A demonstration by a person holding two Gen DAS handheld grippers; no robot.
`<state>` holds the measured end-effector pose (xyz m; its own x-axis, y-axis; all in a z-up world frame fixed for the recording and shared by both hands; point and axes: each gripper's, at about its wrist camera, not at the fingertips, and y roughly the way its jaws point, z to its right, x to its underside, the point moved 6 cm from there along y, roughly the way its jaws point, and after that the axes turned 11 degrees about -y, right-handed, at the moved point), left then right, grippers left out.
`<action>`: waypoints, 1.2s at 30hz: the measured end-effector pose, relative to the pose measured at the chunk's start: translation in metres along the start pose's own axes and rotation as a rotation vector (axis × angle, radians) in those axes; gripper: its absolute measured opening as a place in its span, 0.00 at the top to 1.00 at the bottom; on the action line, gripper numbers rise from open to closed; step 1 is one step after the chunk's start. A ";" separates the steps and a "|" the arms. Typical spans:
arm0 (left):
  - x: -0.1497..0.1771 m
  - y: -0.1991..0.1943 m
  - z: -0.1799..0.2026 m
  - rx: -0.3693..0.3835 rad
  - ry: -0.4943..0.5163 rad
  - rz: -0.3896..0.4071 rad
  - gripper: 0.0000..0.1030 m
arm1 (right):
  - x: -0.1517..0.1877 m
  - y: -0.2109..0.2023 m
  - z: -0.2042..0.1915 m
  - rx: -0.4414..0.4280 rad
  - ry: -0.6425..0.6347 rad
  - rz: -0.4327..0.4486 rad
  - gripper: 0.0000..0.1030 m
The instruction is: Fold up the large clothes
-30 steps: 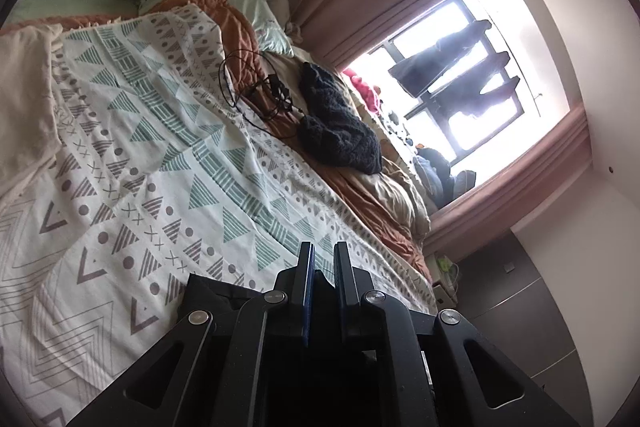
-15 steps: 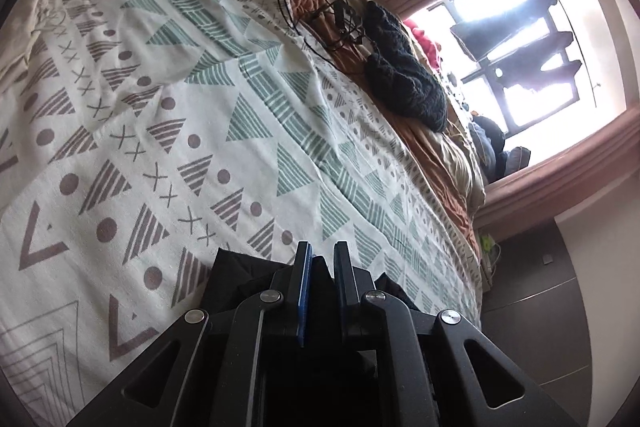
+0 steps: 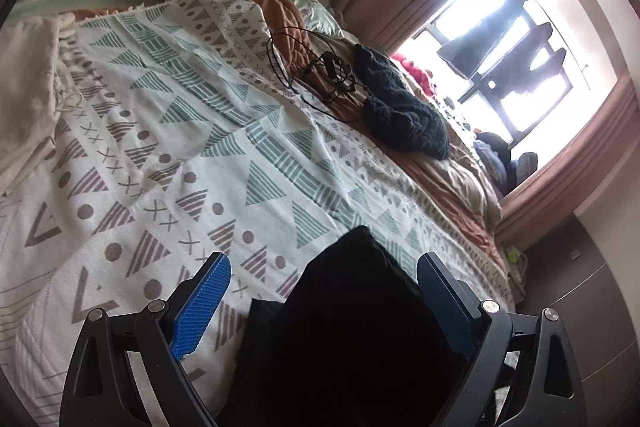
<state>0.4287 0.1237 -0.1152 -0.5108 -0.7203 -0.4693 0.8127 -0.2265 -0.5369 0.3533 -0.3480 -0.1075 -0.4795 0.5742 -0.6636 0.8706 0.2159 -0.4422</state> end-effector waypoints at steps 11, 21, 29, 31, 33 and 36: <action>0.031 0.034 -0.027 -0.205 0.118 -0.159 0.37 | 0.014 0.002 0.038 0.208 -0.070 -0.126 0.37; 0.077 0.083 -0.045 -0.307 0.213 -0.339 0.68 | 0.032 0.026 0.043 0.293 -0.143 -0.229 0.86; 0.064 0.073 -0.041 -0.285 0.201 -0.286 0.91 | 0.015 0.015 0.041 0.250 -0.122 -0.144 0.95; 0.062 0.075 -0.041 -0.285 0.198 -0.282 0.91 | 0.013 0.016 0.040 0.248 -0.119 -0.132 0.96; 0.060 0.078 -0.043 -0.280 0.178 -0.283 0.91 | 0.011 0.018 0.042 0.244 -0.106 -0.125 0.96; 0.055 0.080 -0.049 -0.255 0.124 -0.292 0.90 | 0.010 0.022 0.046 0.240 -0.082 -0.126 0.96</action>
<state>0.4514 0.0981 -0.2186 -0.7527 -0.5615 -0.3439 0.5407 -0.2291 -0.8094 0.3623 -0.3738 -0.1510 -0.5980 0.4866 -0.6369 0.7573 0.0828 -0.6478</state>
